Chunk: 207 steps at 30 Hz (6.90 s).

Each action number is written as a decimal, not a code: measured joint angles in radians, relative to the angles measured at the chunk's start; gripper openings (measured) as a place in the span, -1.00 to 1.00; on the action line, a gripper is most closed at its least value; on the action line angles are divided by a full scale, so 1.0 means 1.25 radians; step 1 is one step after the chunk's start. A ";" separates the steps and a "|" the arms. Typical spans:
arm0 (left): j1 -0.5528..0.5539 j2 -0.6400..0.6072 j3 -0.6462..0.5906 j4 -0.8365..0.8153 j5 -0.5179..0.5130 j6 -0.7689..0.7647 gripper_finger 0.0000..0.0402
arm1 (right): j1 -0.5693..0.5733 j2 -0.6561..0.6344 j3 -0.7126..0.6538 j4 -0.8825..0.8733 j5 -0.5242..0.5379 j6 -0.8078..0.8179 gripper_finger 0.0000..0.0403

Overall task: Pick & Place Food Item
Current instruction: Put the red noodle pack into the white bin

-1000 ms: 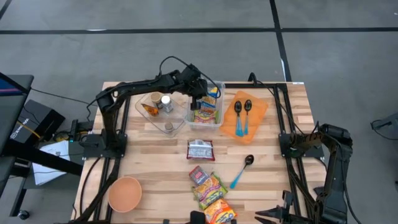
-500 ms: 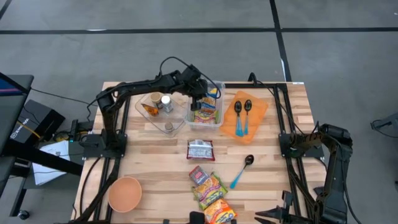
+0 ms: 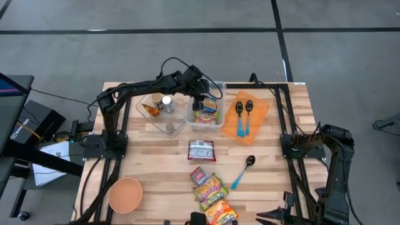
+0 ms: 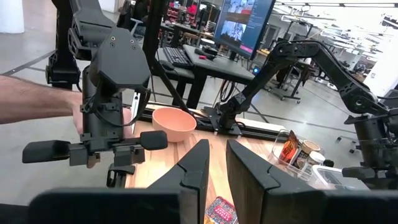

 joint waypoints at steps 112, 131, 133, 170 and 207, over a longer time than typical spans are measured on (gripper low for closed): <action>-0.708 -0.355 -0.650 0.543 -0.632 -0.151 -0.99 | -0.011 0.001 0.001 -0.024 -0.033 0.036 -0.74; -0.814 -0.596 -0.651 0.174 -0.413 -1.010 -1.00 | -0.011 0.001 0.000 -0.036 -0.044 0.049 -0.74; -0.827 -0.596 -0.651 0.141 -0.402 -1.060 -1.00 | -0.011 0.001 0.000 -0.036 -0.045 0.058 -0.74; -0.817 -0.685 -0.777 -0.045 -0.454 -1.103 0.05 | -0.013 0.001 0.000 -0.042 -0.071 0.078 -0.74; -0.776 -0.323 -0.595 0.039 -0.370 -0.533 -0.28 | -0.049 0.001 0.000 -0.092 -0.128 0.138 -0.74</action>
